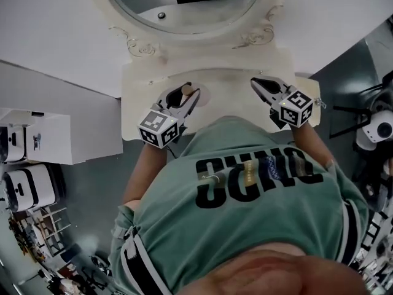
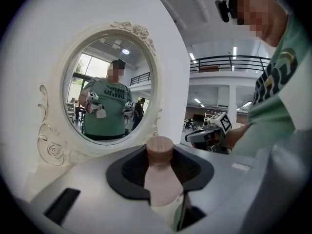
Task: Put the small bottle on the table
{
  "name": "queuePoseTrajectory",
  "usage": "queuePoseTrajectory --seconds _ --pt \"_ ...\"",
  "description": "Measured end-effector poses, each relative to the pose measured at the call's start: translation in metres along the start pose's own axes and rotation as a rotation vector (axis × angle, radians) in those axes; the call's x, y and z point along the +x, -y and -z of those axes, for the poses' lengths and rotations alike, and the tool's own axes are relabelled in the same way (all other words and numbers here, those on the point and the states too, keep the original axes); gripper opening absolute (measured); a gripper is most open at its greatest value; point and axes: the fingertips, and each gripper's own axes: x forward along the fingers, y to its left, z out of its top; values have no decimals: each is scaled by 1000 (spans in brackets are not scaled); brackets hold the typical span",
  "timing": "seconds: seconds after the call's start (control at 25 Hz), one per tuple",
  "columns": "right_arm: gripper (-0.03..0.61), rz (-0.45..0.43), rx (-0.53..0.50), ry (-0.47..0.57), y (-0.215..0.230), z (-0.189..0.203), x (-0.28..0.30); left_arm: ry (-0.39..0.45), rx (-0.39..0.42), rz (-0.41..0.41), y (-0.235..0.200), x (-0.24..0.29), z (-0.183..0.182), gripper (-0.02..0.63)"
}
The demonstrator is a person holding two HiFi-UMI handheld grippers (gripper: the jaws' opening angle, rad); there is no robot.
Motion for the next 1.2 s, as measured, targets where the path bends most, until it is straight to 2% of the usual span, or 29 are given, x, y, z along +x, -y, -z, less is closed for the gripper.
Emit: queuePoseTrajectory --seconds 0.2,0.36,0.76,0.96,1.2 --pt "-6 -44 22 12 41 -9 5 -17 -22 -34 -4 35 -11 140" --pt "-6 -47 39 17 44 -7 25 -37 -7 -19 -16 38 -8 140" --pt "-6 79 42 -2 45 -9 61 -64 16 76 -68 47 3 140" --pt "-6 106 28 18 58 -19 75 -64 29 72 -94 57 -2 140" --pt "-6 97 21 7 73 -15 91 -73 21 41 -114 74 7 140"
